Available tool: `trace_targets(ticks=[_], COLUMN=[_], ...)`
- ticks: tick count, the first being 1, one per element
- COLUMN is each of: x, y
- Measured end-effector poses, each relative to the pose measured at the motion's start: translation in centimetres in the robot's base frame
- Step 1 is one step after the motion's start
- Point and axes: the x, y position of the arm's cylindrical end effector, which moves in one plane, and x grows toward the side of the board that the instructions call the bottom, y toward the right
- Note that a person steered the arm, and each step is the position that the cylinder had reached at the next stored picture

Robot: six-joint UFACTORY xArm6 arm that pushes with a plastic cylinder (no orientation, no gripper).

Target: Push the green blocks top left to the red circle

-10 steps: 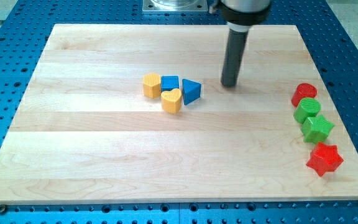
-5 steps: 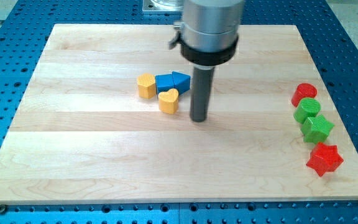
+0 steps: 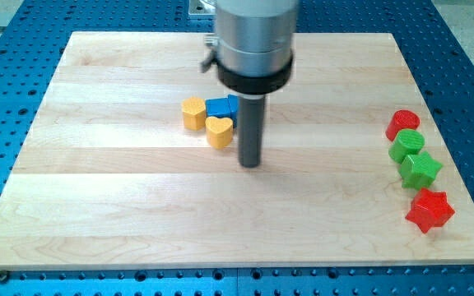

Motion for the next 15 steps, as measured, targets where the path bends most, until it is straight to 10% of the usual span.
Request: trace_targets(ticks=[6,8,10,15], x=[-0.5,13.6,13.5,8.6], y=[3.1,7.8,18.9,20.6])
